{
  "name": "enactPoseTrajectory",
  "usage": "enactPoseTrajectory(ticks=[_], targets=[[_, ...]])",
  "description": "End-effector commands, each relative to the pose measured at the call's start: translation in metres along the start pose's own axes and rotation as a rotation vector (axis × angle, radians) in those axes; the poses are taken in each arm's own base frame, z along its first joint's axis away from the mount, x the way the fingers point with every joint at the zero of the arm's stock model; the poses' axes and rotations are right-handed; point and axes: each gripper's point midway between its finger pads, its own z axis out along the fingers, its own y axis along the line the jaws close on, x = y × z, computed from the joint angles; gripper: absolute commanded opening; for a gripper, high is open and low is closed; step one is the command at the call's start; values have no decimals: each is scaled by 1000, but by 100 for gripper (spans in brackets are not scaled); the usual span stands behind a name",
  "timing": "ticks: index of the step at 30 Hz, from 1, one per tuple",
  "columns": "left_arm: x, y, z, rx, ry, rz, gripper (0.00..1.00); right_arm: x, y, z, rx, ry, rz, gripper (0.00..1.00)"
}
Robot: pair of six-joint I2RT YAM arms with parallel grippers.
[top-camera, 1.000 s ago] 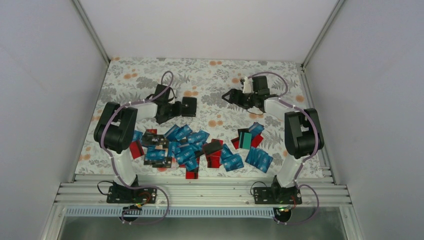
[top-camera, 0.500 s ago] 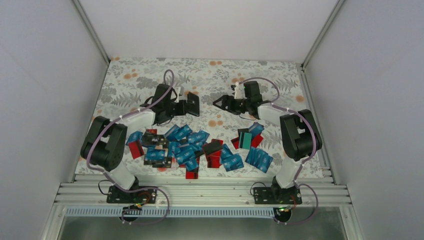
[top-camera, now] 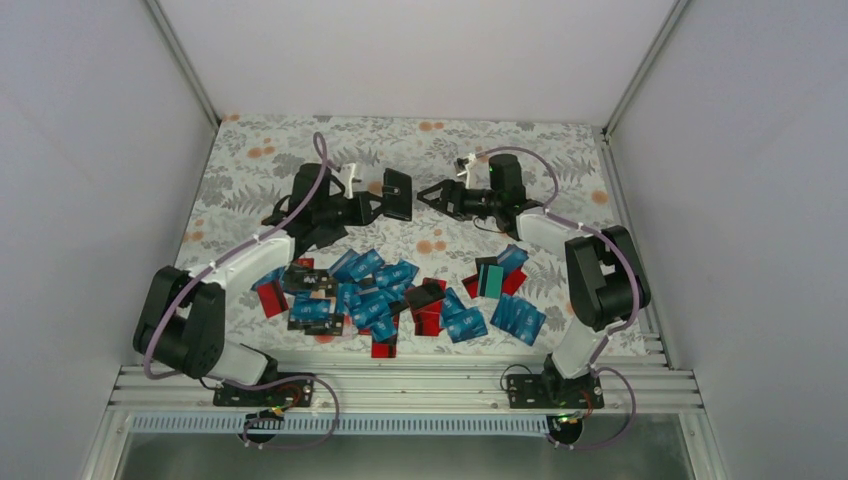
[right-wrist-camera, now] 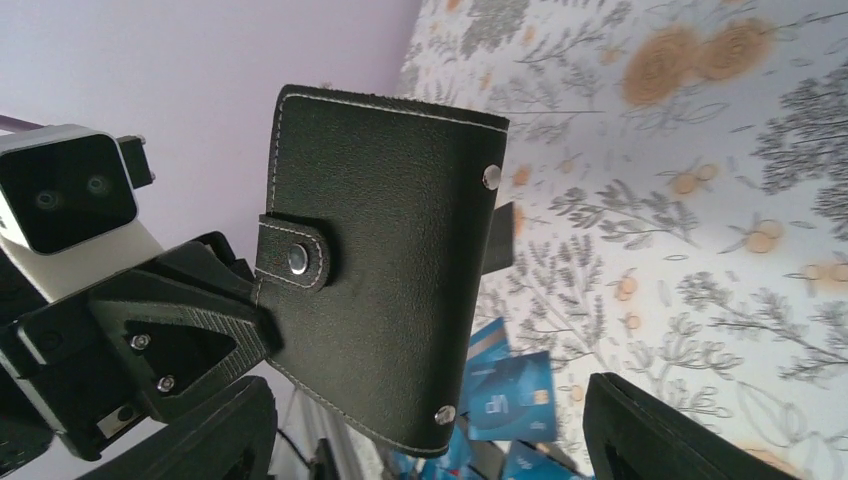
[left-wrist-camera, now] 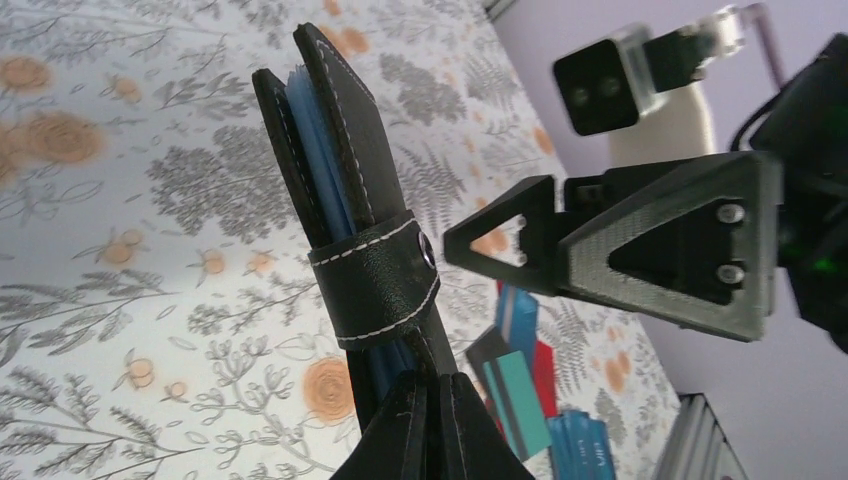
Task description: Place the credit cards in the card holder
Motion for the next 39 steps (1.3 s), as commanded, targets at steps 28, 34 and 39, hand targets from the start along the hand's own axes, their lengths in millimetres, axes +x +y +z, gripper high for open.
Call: enactPoseTrajectory(ticks=[28,34,39], targets=[[-35,-99,-51,302,-79,102,2,4,108,-12,-348,137,-79,50],[-35,-99,-51,306,-82,101,2,5,124,-15,-375,144,-113,48],[-32,-96,-49,302,-77,91,2,5,133,-17,-389,147,-132,41]])
